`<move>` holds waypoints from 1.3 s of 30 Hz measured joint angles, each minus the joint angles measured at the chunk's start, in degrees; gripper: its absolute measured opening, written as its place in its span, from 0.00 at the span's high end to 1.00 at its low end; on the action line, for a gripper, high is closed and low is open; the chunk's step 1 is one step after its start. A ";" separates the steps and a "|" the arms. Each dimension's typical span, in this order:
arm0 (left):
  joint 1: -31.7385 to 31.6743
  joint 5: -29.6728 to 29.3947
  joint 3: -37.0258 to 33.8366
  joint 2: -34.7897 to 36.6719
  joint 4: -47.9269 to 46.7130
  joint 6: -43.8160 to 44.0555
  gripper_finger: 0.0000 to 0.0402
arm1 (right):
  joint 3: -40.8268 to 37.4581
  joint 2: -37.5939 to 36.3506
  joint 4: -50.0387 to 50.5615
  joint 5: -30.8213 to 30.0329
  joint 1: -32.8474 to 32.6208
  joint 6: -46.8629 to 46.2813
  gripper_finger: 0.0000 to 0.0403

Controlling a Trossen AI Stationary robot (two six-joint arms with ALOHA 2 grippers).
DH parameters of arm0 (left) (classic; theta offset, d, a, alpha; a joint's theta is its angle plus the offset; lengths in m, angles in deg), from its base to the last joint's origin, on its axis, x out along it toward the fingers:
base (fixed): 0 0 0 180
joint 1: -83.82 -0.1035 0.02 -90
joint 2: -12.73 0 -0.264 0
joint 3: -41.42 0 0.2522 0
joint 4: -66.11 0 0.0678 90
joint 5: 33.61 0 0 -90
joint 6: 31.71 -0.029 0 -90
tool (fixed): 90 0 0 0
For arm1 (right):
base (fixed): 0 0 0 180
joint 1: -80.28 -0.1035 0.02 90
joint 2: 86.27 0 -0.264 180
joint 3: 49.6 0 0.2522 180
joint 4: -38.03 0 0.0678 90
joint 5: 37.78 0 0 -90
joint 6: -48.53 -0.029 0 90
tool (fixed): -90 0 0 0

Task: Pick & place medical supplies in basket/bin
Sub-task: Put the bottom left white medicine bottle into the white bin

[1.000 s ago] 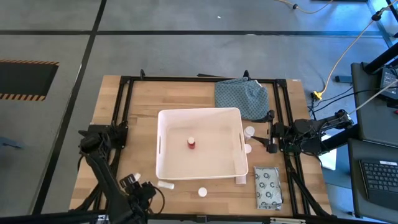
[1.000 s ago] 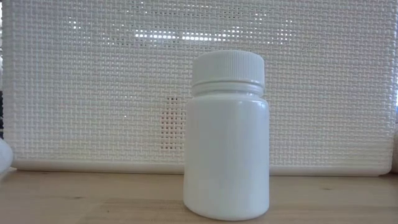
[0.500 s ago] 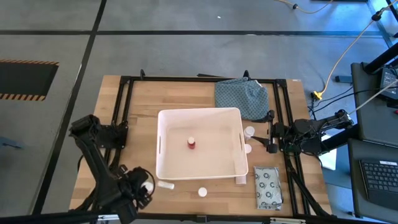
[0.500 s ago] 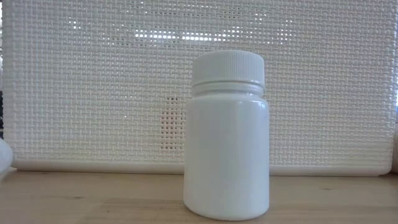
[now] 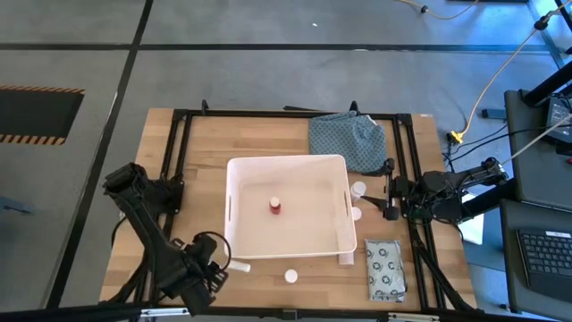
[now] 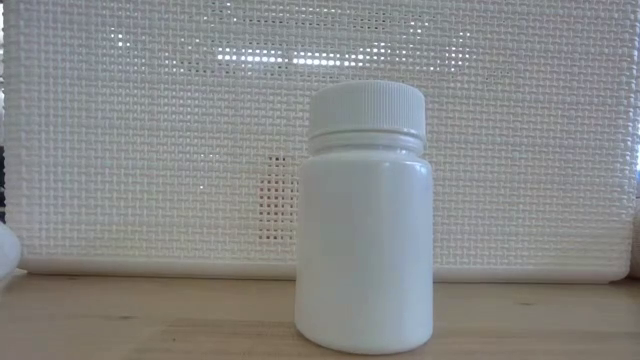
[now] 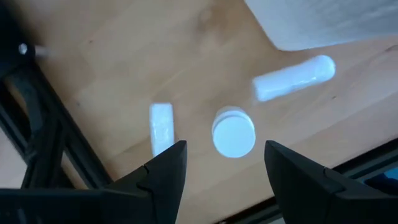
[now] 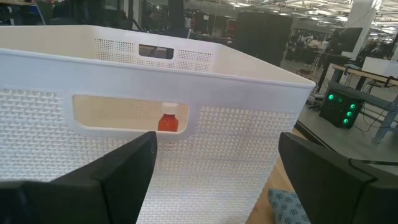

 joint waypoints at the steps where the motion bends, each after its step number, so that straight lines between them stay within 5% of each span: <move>1: -0.17 0.92 0.00 0.00 -0.22 0.10 0.49 | 0.00 0.00 0.00 0.00 0.02 0.00 0.16; 17: 0.16 1.52 -7.76 -0.02 9.18 -3.97 0.50 | 0.00 0.00 0.02 0.00 0.00 0.00 0.16; 39: -0.58 -1.66 -8.66 -0.04 11.96 -4.49 0.51 | 0.00 0.00 0.02 0.00 0.02 0.00 0.16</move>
